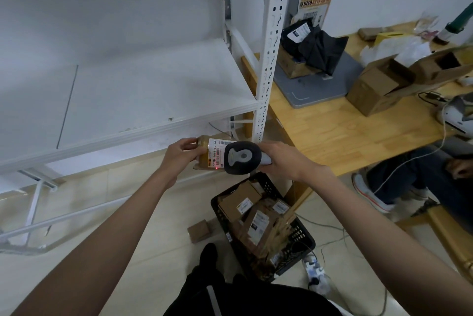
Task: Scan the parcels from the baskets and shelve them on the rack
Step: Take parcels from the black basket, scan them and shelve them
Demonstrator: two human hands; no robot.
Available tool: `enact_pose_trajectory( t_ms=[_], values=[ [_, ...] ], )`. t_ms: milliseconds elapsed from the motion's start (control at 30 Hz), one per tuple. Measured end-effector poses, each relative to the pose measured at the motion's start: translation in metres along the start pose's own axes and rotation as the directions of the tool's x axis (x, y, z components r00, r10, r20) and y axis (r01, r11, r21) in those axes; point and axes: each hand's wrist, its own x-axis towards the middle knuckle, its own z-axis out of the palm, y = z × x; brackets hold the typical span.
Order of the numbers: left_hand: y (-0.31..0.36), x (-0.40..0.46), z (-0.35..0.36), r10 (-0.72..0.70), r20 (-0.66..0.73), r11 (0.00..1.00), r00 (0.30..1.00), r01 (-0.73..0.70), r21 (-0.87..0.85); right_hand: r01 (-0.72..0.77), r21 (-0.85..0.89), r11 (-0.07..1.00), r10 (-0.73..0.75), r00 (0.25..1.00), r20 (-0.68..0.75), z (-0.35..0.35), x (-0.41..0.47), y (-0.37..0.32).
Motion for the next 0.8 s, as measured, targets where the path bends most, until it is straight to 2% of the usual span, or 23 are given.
enact_pose_trajectory(
  t_ms=[400,667,800],
  values=[
    [0.030,0.000,-0.007,0.051,-0.032,0.998,0.998,-0.053,-0.042,0.059,-0.021,0.998,-0.060,0.996,-0.071,-0.058,0.006,-0.021],
    [0.043,-0.007,-0.053,0.047,-0.133,0.988,0.990,-0.065,-0.137,0.036,0.257,0.966,0.027,0.972,-0.235,-0.079,0.047,-0.050],
    [0.039,-0.015,-0.082,0.015,-0.220,0.981,0.975,-0.057,-0.186,0.069,0.354,0.933,0.019,0.971,-0.239,-0.077,0.067,-0.071]
  ],
)
